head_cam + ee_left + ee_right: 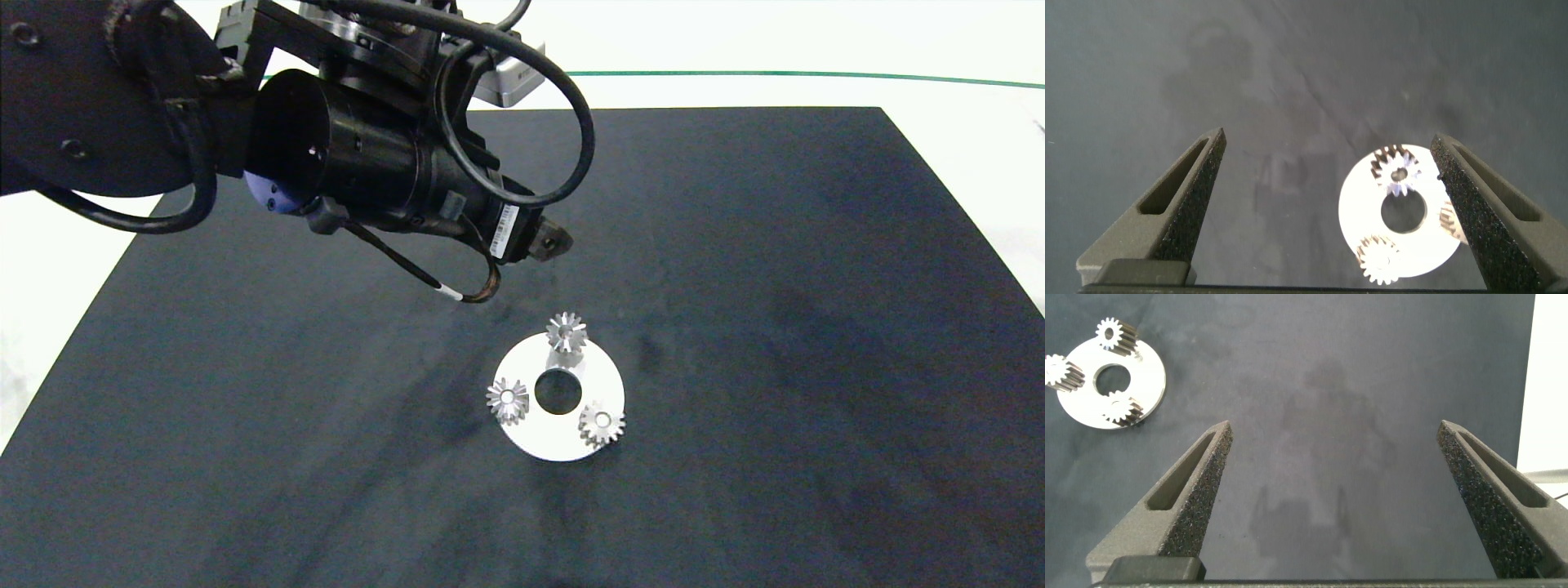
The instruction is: Install three planetary gears onto the carrier pins
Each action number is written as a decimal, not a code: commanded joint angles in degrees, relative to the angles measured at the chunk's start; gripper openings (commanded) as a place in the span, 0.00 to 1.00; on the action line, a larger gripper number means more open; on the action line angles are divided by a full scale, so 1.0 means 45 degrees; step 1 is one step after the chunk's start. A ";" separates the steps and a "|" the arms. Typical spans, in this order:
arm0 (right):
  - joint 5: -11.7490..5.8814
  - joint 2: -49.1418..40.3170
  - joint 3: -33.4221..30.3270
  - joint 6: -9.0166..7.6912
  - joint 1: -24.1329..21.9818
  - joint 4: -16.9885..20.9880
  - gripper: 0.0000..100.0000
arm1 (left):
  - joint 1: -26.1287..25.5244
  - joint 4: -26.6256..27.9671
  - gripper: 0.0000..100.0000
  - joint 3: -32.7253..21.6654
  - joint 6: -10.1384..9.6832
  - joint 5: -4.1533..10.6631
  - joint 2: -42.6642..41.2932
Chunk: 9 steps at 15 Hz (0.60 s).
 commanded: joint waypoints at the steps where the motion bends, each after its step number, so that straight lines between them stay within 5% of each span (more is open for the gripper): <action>1: -0.0026 0.0002 -0.0017 -0.0013 0.0007 0.0010 1.00 | -0.0053 -0.0441 1.00 0.0313 0.0052 0.0052 0.0473; 9: -0.0026 -0.0057 -0.0017 0.0006 0.0007 0.0010 1.00 | -0.0072 -0.1788 1.00 0.1563 0.0716 0.0071 0.1078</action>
